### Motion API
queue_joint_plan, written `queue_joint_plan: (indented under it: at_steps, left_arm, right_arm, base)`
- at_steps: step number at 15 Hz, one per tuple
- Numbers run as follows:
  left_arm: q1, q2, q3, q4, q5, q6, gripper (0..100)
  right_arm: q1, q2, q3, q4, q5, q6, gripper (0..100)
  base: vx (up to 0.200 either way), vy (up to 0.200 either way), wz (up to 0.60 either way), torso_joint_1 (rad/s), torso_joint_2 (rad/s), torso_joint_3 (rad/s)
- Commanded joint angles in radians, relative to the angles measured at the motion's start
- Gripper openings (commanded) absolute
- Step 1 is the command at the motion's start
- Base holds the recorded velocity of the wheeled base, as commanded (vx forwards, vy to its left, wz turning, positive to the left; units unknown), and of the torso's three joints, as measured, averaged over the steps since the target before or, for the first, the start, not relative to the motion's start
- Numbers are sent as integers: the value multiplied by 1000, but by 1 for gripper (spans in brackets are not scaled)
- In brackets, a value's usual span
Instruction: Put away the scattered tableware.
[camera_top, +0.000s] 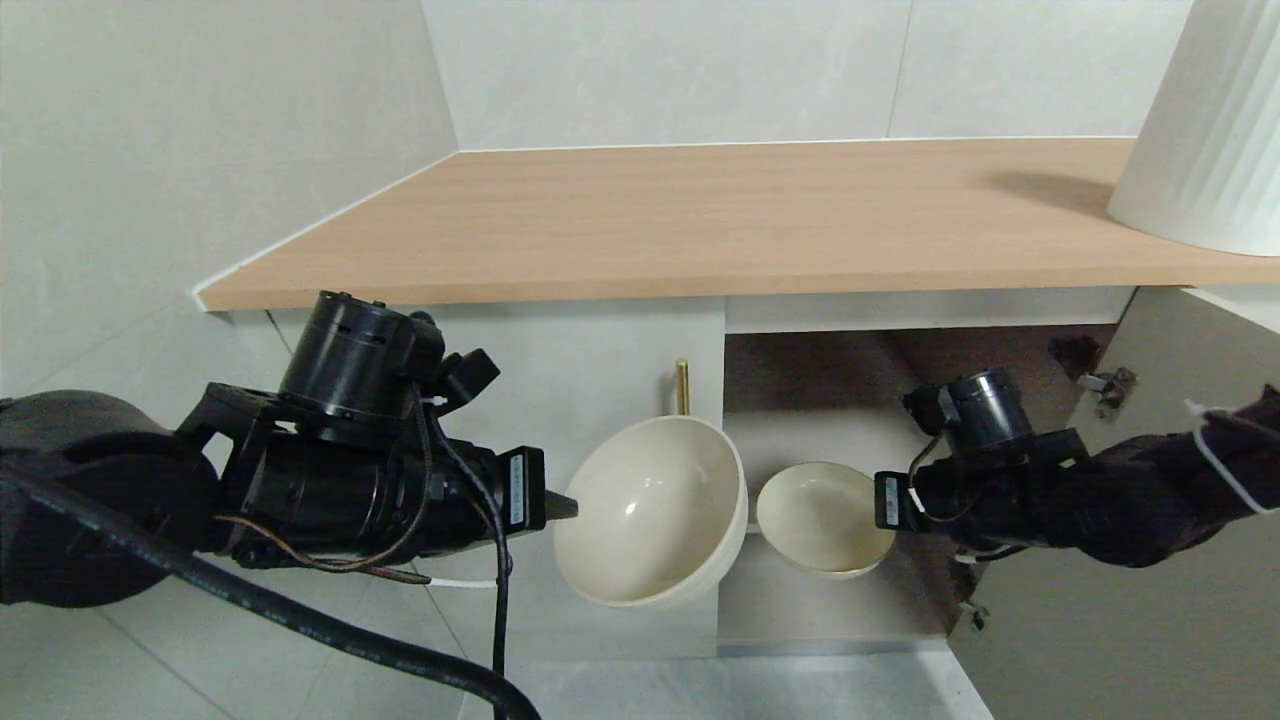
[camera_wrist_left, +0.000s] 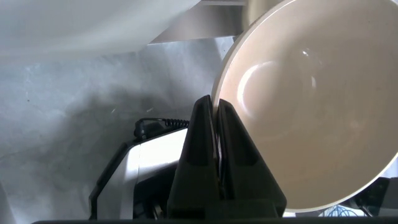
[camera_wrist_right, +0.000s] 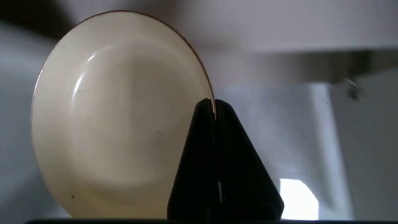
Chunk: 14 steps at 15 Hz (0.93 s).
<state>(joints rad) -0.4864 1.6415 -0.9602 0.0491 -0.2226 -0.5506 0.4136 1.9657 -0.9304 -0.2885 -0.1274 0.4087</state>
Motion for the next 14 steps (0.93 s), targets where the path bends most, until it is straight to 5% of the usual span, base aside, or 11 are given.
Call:
queue_joint_plan:
  at_steps: [1,5,14]
  left_arm:
    - [0,8,0,0,0,0,0]
    - [0,9,0,0,0,0,0]
    - [-1,11,0,0,0,0,0]
  right_arm:
    - [-30,163,-1,-121,-4,30,0]
    - [-90,254,-21,-248,-26,33,0]
    - [-165,367,-180,-242,-84,101,0]
  base:
    - [0,0,0,0,0,0]
    - [0,0,0,0,0,0]
    - [0,0,0,0,0,0]
